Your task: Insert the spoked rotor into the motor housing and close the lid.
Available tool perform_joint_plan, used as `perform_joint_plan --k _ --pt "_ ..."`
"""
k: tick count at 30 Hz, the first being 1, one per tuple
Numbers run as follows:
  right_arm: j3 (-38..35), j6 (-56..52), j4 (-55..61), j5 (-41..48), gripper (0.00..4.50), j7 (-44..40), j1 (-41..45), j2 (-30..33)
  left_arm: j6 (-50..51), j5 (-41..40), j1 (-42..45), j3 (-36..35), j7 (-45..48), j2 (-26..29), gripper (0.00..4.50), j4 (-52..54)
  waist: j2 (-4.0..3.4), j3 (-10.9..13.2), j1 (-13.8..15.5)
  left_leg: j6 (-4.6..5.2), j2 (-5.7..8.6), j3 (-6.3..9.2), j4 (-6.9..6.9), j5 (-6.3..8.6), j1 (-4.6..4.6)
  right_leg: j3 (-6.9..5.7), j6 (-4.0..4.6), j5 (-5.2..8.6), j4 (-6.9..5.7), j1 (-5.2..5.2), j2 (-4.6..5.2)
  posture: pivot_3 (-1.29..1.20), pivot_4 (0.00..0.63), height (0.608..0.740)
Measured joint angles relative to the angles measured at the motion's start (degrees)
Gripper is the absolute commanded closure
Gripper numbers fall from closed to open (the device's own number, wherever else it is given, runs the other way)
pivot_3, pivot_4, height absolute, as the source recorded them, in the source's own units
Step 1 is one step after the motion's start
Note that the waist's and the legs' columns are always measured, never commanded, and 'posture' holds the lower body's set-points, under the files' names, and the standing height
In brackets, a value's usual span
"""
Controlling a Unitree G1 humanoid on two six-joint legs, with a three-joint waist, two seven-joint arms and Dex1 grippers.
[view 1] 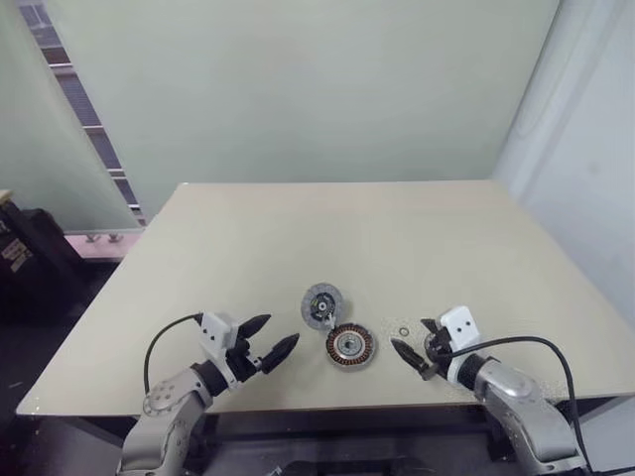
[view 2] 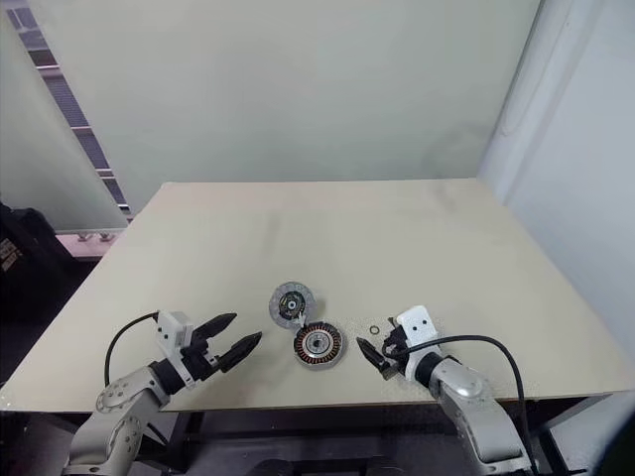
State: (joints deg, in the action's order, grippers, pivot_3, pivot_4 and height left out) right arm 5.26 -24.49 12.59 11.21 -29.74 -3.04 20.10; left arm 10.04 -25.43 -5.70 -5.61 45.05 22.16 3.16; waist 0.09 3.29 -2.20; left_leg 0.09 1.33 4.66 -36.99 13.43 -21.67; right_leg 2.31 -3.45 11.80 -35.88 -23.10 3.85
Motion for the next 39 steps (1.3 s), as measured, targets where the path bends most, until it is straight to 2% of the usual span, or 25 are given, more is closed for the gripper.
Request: perform_joint_plan --k 11,20,24,31,39 --pt "-0.32 -0.18 0.68 1.02 0.02 0.99 0.83 -1.98 -0.01 -0.08 0.69 0.0 0.34 0.04 0.0 0.0 0.0 0.0 -0.03 0.01 0.0 0.01 -0.01 0.0 -0.02 -0.01 0.0 0.0 0.0 -0.02 0.0 0.0 0.0 0.74" --pt "-1.41 -7.73 2.11 0.26 0.02 2.97 3.36 0.36 0.6 0.04 3.56 1.86 1.48 0.0 0.0 -0.2 0.0 0.0 0.17 0.01 0.01 0.01 -0.01 -0.01 -0.02 -0.01 0.0 0.0 0.0 0.0 -0.01 0.0 0.0 0.74" --pt "-0.05 -11.52 1.33 -0.82 0.02 3.33 7.61 1.9 2.24 0.1 3.69 3.2 2.77 0.59 0.0 -0.29 0.0 0.0 -0.27 0.02 -0.01 -0.06 -0.01 -0.01 -0.01 0.02 0.0 0.0 -0.02 0.02 -0.01 0.0 0.0 0.74" --pt "2.55 -19.41 -5.15 -1.83 0.02 3.32 14.44 2.18 3.82 0.74 3.92 5.18 4.21 1.6 0.0 -0.3 0.01 0.0 -0.2 0.04 0.03 0.0 0.0 -0.01 -0.03 0.01 0.0 0.0 0.0 0.02 -0.01 0.0 0.0 0.74" --pt "3.97 -20.12 -13.42 -3.18 0.02 3.75 17.55 0.8 3.81 1.29 4.16 6.84 4.33 1.1 0.0 -0.3 0.0 -0.01 -0.32 0.05 0.04 -0.01 0.02 -0.02 -0.04 0.02 -0.01 -0.01 -0.04 0.05 -0.02 0.0 0.0 0.74"
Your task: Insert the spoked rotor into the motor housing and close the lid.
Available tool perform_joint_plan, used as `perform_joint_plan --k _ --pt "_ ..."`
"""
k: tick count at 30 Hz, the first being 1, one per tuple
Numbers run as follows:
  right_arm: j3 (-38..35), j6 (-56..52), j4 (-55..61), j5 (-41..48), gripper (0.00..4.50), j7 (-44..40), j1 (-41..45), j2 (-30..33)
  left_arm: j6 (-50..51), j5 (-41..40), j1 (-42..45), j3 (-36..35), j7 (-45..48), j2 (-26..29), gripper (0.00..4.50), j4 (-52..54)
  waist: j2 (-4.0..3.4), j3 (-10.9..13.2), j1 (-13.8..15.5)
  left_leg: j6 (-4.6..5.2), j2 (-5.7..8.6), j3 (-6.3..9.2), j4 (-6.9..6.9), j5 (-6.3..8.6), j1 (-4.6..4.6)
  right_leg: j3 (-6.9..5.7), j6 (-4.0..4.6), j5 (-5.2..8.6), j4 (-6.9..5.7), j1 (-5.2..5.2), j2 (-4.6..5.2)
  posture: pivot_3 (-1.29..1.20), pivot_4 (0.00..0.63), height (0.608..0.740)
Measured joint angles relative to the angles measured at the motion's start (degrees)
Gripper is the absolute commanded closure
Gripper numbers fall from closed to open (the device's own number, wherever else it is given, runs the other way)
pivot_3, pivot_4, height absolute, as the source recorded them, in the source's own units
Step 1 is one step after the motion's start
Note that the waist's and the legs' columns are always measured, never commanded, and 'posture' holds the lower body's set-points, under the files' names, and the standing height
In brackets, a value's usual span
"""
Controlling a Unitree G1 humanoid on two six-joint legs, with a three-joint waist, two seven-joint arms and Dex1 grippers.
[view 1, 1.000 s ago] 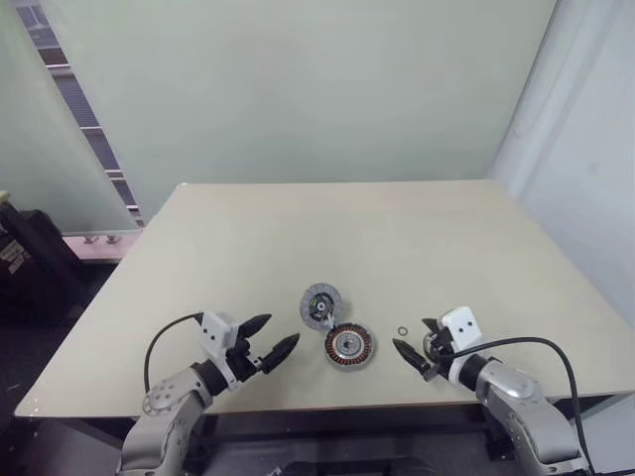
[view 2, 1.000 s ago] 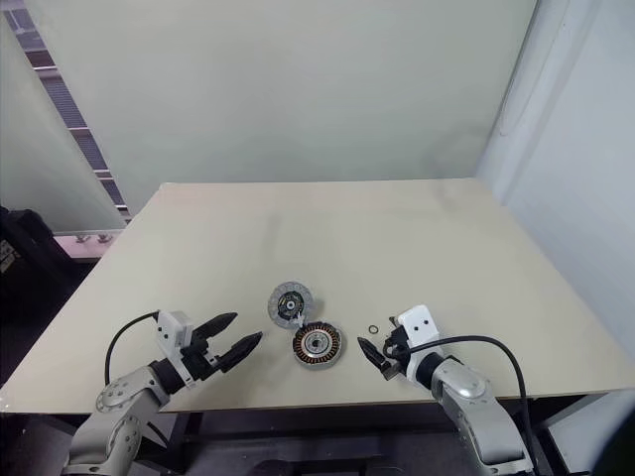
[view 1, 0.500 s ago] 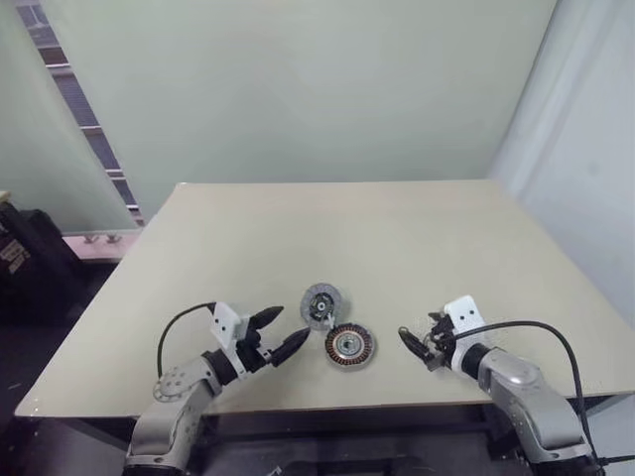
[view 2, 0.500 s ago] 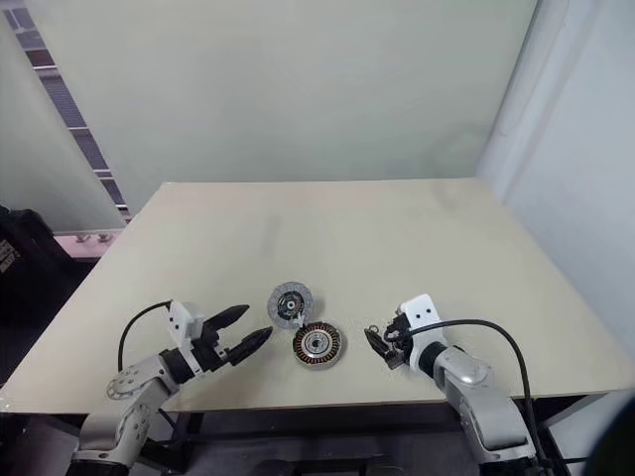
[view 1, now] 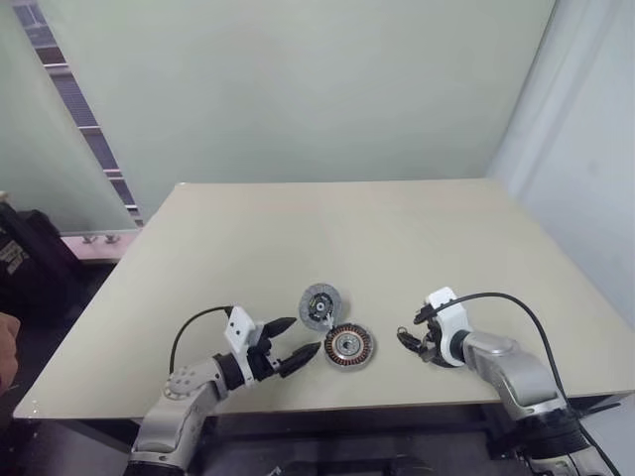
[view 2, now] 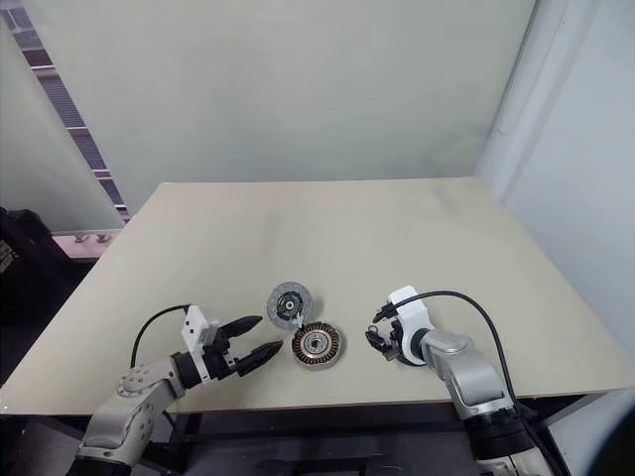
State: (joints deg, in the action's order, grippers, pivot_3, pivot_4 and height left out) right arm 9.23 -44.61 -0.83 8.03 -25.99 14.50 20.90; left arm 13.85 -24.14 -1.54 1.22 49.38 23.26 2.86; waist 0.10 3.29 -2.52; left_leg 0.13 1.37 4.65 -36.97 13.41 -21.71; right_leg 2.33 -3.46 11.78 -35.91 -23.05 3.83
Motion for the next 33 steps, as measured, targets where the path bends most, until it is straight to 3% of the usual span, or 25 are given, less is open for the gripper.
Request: perform_joint_plan --k 22,25,33 --pt "1.65 4.61 -12.39 -3.74 0.02 0.82 5.79 -4.33 -0.02 0.94 -0.15 2.02 0.38 -0.83 0.0 0.0 -0.03 -0.02 -0.29 0.01 0.01 0.03 0.0 -0.01 0.06 0.02 0.0 -0.01 -0.06 0.06 -0.02 0.0 0.0 0.74" --pt "1.79 4.56 -13.08 -3.8 0.6 0.77 6.3 -4.34 -0.06 1.02 -0.15 2.07 0.34 -0.99 0.0 0.0 -0.04 -0.02 -0.29 0.01 0.02 0.04 -0.01 -0.01 0.06 0.02 0.0 -0.01 -0.05 0.08 -0.02 0.0 0.0 0.74" --pt "2.85 2.33 -12.09 -4.3 3.4 -0.05 6.67 -4.09 -0.89 1.67 -0.32 2.13 0.08 -1.19 0.0 0.0 -0.04 -0.02 -0.29 0.01 0.01 0.07 -0.01 -0.01 0.1 0.01 0.0 -0.01 -0.06 0.12 -0.03 0.0 0.0 0.74"
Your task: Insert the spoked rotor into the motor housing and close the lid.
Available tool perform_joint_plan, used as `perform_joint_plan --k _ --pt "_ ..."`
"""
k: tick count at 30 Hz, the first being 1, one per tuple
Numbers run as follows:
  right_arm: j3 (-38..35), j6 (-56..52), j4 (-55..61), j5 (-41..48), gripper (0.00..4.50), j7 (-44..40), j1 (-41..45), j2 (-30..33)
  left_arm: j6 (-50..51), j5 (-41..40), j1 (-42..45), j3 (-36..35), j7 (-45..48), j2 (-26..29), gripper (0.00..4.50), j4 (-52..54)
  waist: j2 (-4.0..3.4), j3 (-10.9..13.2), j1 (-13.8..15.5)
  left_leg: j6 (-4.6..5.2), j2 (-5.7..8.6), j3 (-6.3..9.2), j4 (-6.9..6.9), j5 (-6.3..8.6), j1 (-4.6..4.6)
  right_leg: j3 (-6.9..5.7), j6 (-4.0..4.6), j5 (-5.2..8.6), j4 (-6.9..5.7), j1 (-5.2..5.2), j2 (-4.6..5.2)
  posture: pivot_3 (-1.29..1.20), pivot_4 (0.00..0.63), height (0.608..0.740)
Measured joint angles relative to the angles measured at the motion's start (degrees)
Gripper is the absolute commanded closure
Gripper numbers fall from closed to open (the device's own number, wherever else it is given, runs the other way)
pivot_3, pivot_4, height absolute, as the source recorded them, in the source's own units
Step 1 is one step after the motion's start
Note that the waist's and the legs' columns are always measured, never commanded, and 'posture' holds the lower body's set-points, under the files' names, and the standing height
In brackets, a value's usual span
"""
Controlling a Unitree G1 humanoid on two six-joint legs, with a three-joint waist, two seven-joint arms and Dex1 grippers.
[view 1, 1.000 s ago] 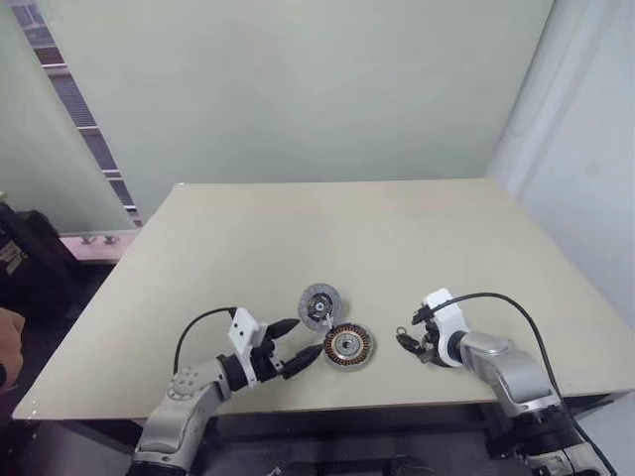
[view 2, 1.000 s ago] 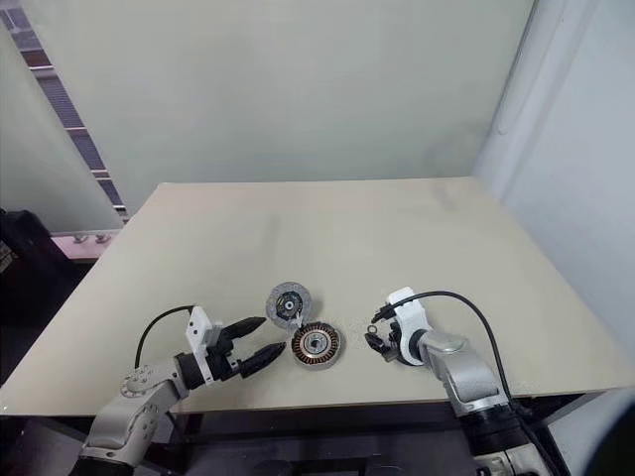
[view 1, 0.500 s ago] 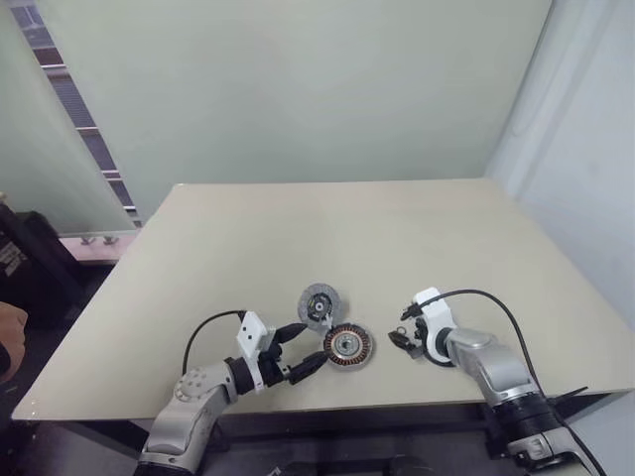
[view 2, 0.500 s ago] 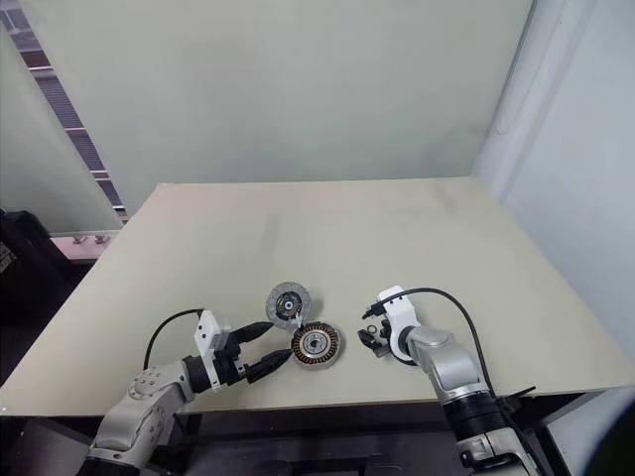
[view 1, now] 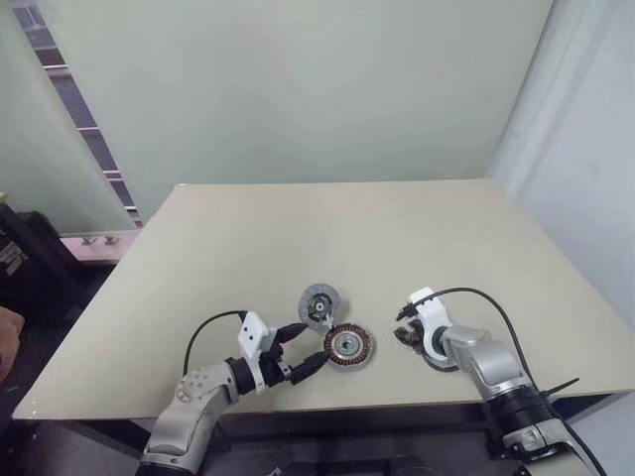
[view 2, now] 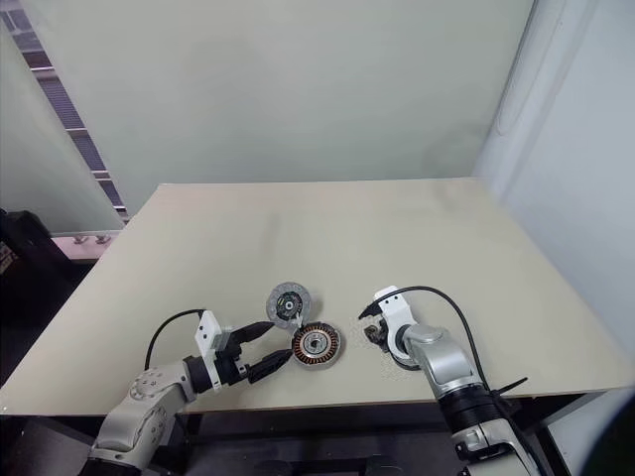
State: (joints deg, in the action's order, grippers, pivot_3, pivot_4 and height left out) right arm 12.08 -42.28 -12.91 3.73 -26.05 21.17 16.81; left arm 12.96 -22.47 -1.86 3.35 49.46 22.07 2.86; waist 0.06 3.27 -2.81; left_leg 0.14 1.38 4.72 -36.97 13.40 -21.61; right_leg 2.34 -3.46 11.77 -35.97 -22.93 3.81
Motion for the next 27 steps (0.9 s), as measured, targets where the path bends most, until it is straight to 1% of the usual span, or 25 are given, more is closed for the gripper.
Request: perform_joint_plan --k 1,2,11,20,27 --pt "0.1 -0.22 0.18 -0.03 3.76 -0.1 0.01 0.0 -0.07 0.02 0.0 0.03 -0.04 -0.01 0.0 0.0 0.0 0.0 0.0 0.0 0.0 0.0 0.0 0.0 0.0 0.0 0.0 0.0 0.0 0.0 0.0 0.0 0.0 0.74" --pt "0.11 -0.49 0.34 -0.04 3.8 -0.13 0.01 0.0 -0.13 0.03 0.0 0.06 -0.06 -0.03 0.0 0.0 0.0 0.0 0.0 0.0 0.0 0.01 0.0 0.0 0.0 0.0 0.0 0.0 0.0 0.01 0.0 0.0 0.0 0.74" --pt "-0.26 -0.68 1.66 0.02 3.8 0.41 -0.29 -0.28 -0.31 0.11 0.22 0.29 -0.06 -0.42 0.0 -0.02 -0.01 0.0 -0.01 0.0 0.01 0.01 0.0 0.0 -0.02 0.0 0.0 0.0 0.0 -0.01 0.0 0.0 0.0 0.74" --pt "-1.43 -1.04 9.91 1.16 3.8 0.73 -0.41 -2.22 -1.19 -0.06 1.95 -1.46 0.6 0.57 0.0 -3.24 -0.02 0.0 -0.01 0.0 -0.01 0.04 0.0 0.0 -0.02 0.0 -0.01 0.0 -0.07 -0.06 -0.03 0.0 0.0 0.74" --pt "0.54 -3.18 15.49 2.19 3.8 0.66 -1.36 -4.73 -1.53 0.3 2.38 -2.47 1.7 2.88 0.0 -5.2 -0.03 0.0 -0.01 -0.01 0.0 0.05 0.03 0.01 -0.03 0.0 0.0 0.0 -0.06 -0.12 -0.02 0.0 0.0 0.74"
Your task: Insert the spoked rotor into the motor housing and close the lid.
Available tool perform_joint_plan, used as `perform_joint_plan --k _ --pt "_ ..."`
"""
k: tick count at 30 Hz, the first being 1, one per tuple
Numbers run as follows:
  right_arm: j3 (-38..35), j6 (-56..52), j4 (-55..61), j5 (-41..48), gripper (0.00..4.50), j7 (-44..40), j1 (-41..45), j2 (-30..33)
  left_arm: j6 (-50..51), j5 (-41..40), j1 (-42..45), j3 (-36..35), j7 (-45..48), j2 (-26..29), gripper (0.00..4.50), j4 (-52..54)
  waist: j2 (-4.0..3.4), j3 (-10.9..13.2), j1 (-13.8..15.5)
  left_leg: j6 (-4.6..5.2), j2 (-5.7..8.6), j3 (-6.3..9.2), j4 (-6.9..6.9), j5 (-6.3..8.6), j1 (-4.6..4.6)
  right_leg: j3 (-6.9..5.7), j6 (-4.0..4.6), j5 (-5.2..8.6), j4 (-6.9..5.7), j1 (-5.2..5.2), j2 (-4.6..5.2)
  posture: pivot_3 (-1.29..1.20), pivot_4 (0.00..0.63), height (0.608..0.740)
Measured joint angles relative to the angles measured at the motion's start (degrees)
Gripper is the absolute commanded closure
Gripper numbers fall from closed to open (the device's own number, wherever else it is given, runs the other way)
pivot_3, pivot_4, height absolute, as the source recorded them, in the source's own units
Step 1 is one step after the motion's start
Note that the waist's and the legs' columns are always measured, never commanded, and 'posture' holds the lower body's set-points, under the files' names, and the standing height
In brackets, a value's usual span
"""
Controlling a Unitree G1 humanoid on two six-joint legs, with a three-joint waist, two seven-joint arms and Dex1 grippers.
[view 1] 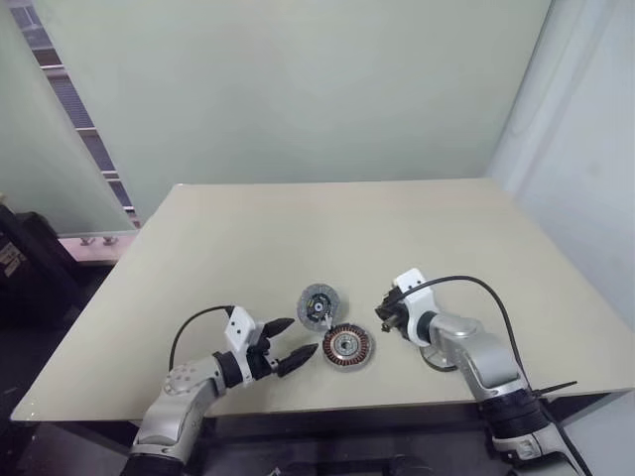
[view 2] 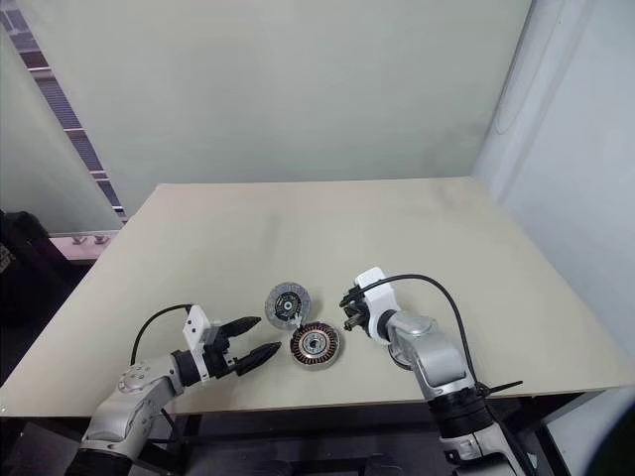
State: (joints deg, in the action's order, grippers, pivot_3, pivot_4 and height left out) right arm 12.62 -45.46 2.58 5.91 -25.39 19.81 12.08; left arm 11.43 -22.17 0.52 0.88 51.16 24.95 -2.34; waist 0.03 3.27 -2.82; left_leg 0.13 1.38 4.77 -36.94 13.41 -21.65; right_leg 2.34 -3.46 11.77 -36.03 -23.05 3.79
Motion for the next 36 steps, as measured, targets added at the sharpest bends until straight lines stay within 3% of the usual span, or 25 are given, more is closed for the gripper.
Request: perform_joint_plan --k 10,36 --pt "5.12 -1.38 0.73 0.81 3.8 0.17 -0.16 -4.59 -0.2 -0.03 0.06 -0.01 0.86 0.12 0.0 -0.31 0.0 0.0 0.01 0.0 0.0 0.02 0.0 0.0 -0.01 -0.01 0.0 0.0 -0.03 -0.12 0.0 0.0 0.0 0.74" --pt "9.52 -1.35 -0.94 0.7 3.8 0.16 -2.37 -4.5 -0.19 0.93 -0.54 0.96 3.14 1.21 0.0 -0.3 0.0 0.0 0.0 -0.01 -0.01 0.01 0.0 0.0 -0.01 -0.01 0.0 0.0 -0.08 -0.16 0.0 0.0 0.0 0.74"
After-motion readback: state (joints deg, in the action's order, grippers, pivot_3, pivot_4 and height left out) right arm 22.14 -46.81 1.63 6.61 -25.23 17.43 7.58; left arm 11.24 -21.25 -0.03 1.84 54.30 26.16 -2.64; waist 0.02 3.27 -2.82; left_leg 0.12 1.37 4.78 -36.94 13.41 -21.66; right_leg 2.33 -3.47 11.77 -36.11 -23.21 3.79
